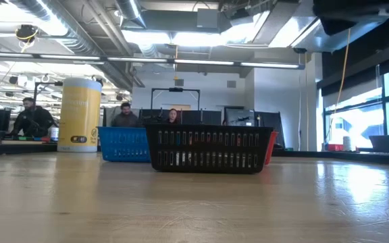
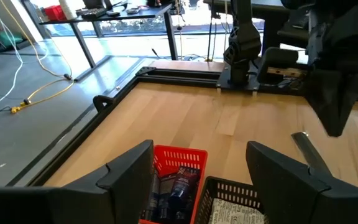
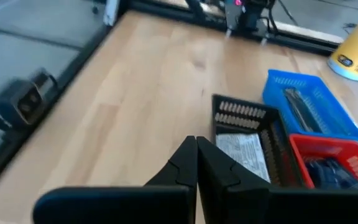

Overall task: Pick & Place Travel size toiletries
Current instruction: Put the black comb into the blue bin

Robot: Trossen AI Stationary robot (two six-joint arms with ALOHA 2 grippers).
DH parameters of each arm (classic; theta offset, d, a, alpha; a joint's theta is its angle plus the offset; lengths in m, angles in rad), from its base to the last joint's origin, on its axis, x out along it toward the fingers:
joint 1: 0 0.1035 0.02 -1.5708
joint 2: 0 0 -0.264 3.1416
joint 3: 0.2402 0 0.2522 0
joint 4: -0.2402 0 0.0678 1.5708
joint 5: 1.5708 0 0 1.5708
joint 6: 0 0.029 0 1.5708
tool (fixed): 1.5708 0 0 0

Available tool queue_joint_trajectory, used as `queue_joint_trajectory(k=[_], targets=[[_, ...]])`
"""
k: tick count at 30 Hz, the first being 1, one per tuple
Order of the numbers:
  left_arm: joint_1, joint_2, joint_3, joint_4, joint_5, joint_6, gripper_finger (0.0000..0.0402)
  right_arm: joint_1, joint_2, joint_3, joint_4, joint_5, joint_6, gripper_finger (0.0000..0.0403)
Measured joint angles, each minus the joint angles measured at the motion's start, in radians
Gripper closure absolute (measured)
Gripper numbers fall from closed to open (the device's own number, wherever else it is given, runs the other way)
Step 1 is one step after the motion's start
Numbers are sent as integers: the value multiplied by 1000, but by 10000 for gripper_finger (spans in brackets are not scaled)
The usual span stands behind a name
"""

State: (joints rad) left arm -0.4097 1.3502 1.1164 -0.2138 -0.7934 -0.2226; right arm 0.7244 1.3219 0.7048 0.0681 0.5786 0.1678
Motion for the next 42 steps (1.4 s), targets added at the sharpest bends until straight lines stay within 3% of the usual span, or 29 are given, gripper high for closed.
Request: queue_joint_trajectory(k=[5,11,18,23,26,31,42], targets=[[17,0,0,0,0,0,149,0,68,10,-16,11,-19,401],[33,10,0,-6,12,0,149,0,142,114,-166,6,20,398],[30,8,0,-5,36,0,149,0,228,268,-489,-102,188,398],[31,8,0,-7,59,-1,149,0,255,303,-657,-250,387,392],[31,8,0,-7,59,0,149,0,270,303,-679,-357,471,394],[32,8,0,-2,58,0,149,0,334,304,-638,-499,463,400],[34,8,0,8,49,0,149,-18,376,333,-629,-544,423,363]])
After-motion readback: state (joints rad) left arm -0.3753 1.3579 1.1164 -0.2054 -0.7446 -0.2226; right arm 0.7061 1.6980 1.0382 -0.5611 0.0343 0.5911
